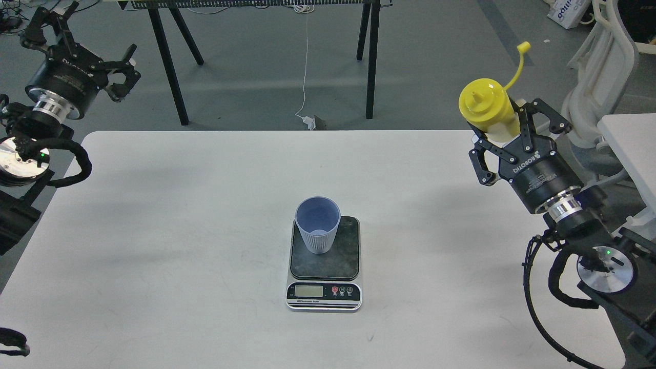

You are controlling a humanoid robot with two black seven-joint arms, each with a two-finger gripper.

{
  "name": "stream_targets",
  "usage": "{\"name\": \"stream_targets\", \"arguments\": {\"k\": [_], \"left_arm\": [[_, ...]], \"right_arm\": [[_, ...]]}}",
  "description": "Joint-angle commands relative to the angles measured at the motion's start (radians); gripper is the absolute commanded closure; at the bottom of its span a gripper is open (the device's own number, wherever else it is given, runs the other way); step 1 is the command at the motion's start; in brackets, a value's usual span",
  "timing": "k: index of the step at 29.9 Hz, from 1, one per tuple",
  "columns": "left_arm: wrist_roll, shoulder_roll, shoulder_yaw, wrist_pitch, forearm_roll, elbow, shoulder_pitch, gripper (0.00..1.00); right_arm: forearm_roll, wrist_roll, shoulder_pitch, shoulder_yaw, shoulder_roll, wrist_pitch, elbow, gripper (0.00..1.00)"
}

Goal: Pour seasoning into cup on scale with both arms
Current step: 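Turn the bottle upright and lower it back onto the table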

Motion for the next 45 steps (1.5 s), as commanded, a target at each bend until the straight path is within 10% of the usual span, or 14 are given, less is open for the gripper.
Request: {"name": "stream_targets", "arguments": {"k": [1, 19, 39, 45], "left_arm": [[0.002, -0.043, 0.003, 0.000, 0.004, -0.001, -0.005, 0.00], [0.008, -0.013, 0.006, 0.000, 0.007, -0.001, -0.002, 0.00], [0.008, 0.013, 0.008, 0.000, 0.007, -0.004, 0.001, 0.00], [0.008, 0.010, 0.006, 0.000, 0.007, -0.004, 0.001, 0.00]], "right_arm": [[0.017, -0.002, -0.139, 0.069, 0.115, 0.130, -0.006, 0.58], [0.059, -0.003, -0.265, 0.090, 0.316, 0.232, -0.388, 0.55], [0.057, -0.017, -0.271, 0.064, 0.347, 0.232, -0.403, 0.45], [0.057, -0.017, -0.274, 0.061, 0.370, 0.232, -0.394, 0.26]]}}
